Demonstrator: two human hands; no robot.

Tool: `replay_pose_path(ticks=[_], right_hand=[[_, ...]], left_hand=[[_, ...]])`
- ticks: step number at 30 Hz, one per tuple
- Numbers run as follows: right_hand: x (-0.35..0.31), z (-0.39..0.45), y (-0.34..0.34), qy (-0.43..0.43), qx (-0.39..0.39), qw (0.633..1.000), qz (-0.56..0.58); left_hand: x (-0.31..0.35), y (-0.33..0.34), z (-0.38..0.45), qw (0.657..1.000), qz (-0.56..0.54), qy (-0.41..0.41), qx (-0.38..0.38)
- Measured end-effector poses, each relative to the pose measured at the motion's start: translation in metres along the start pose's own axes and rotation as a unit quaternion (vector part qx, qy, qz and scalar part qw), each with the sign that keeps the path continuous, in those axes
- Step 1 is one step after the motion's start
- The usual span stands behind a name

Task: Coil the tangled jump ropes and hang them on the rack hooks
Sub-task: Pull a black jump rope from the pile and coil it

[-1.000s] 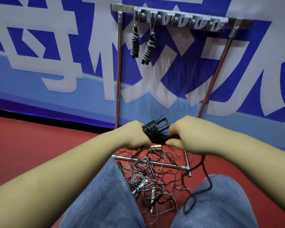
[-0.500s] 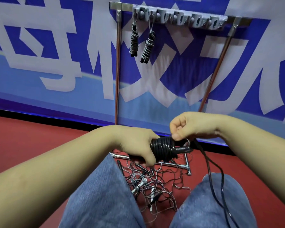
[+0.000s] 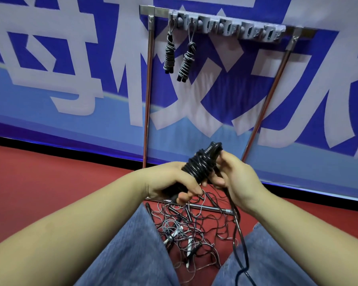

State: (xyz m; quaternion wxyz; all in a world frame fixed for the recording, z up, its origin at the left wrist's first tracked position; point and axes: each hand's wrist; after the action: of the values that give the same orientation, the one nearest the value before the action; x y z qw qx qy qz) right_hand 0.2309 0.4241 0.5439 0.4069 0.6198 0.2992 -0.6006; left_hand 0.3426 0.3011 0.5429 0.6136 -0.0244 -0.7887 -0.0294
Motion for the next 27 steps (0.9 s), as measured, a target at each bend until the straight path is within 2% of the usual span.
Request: replay_pose_path(ticks=[1,3,6,13,17,23,25,27], right_hand=[[-0.001,-0.004,-0.001,-0.007,-0.03,0.999,0.012],[-0.003,-0.011,0.0,-0.03,-0.066,0.995,-0.061],[-0.006,-0.018,0.0,-0.053,-0.044,0.987,-0.148],[-0.009,-0.013,-0.011,-0.09,-0.052,0.978,-0.183],[-0.005,-0.012,-0.015,-0.092,0.002,0.972,-0.214],[0.006,-0.004,-0.002,-0.096,0.168,0.95,-0.245],[0.009,-0.001,-0.001,-0.078,0.169,0.956,-0.225],[0.01,-0.003,0.001,-0.047,0.146,0.966,-0.207]], left_hand=[[-0.002,0.0,0.0,1.0,-0.014,0.004,-0.008],[-0.003,0.001,0.0,0.999,-0.039,0.012,-0.023],[-0.005,0.003,0.001,0.998,-0.06,0.015,-0.02],[-0.001,0.01,0.001,0.999,-0.004,0.002,0.036],[-0.002,0.012,0.005,0.987,0.076,-0.015,0.138],[-0.006,0.026,0.024,0.93,0.154,-0.001,0.333],[-0.006,0.024,0.025,0.934,0.145,-0.005,0.327],[-0.007,0.019,0.02,0.954,0.113,-0.02,0.277]])
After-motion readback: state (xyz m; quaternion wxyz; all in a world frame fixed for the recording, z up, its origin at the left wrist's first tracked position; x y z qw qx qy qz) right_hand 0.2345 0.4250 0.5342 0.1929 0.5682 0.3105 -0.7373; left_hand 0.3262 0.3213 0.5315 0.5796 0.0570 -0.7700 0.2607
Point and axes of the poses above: each hand's wrist, its own z-axis towards the middle knuckle, its own y-axis out of the palm, x = y × z, and after that the axes turned 6 degrees about z, right-handed
